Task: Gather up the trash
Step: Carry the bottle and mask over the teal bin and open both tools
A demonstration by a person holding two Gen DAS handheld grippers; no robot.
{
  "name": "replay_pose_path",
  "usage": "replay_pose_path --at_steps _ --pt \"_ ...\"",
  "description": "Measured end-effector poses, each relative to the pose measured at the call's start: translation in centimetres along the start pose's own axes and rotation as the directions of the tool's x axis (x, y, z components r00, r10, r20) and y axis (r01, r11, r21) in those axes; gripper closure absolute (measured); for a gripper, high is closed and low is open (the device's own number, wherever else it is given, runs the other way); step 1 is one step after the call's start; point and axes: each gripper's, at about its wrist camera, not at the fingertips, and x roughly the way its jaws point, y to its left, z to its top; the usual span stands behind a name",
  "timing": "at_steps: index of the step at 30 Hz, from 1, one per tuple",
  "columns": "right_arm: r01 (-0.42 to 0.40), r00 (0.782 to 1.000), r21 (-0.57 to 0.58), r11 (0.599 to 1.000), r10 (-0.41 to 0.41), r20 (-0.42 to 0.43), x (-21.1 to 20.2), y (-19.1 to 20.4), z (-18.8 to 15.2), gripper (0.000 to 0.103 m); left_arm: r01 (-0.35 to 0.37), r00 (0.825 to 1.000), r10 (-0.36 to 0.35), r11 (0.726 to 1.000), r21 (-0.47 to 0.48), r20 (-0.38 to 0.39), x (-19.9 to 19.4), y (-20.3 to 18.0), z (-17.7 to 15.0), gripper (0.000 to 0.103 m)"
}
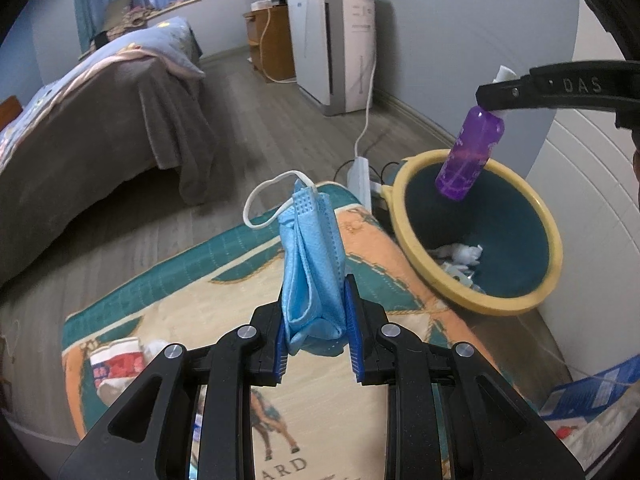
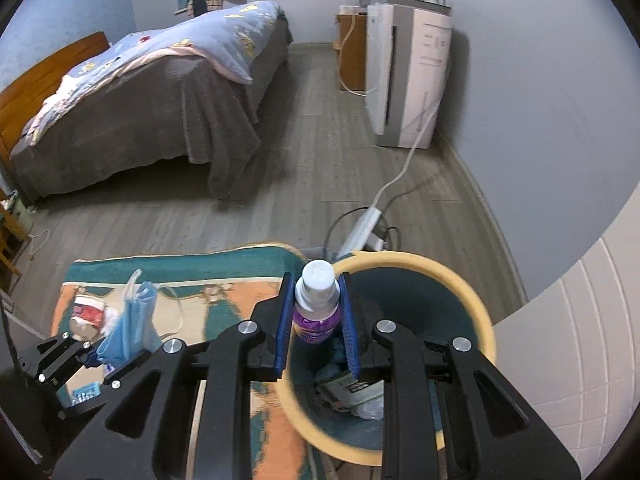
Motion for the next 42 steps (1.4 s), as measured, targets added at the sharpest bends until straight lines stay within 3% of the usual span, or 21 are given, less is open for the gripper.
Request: replay_pose_path --at_steps 8,17,26,32,38,41,42 --pt "0.025 0.999 0.08 0.996 -0.022 -0.032 0.9 -4.5 -0.2 0.081 0.068 0.998 -0.068 0.998 -0.018 -0.004 1.2 -3.1 1.8 0.077" --pt "0.079 0.994 0.155 0.985 -0.065 -0.092 2.0 -8.0 -1.4 0.081 0.162 0.986 -0.161 0.986 0.038 -0.029 3.0 -8.2 4.3 0.077" --pt "0.157 0.973 0.217 0.964 -0.113 -0.201 4.6 -10.4 -3.7 0.081 0.163 0.982 -0.15 0.98 0.111 -0.117 6.8 -11.6 4.8 0.077" --pt "0.171 0.971 0.212 0.962 -0.128 -0.201 4.7 -10.3 -3.7 0.081 0.168 0.984 -0.157 0.977 0.131 -0.087 7.2 -12.8 5.3 0.075" --pt "0.17 0.979 0.221 0.96 -0.138 -0.152 3.9 -10.0 -3.2 0.081 0.153 0.988 -0.148 0.979 0.138 -0.045 6.8 -13.0 6.2 0.056" --pt "0.162 0.982 0.222 0.962 -0.134 -0.135 3.8 -9.8 -2.9 0.081 0.14 0.99 -0.139 0.98 0.139 -0.015 6.4 -12.7 6.3 0.042" --pt "0.16 0.982 0.221 0.962 -0.133 -0.132 3.8 -9.7 -2.8 0.079 0.128 0.991 -0.13 0.982 0.142 0.003 6.1 -12.5 6.2 0.031"
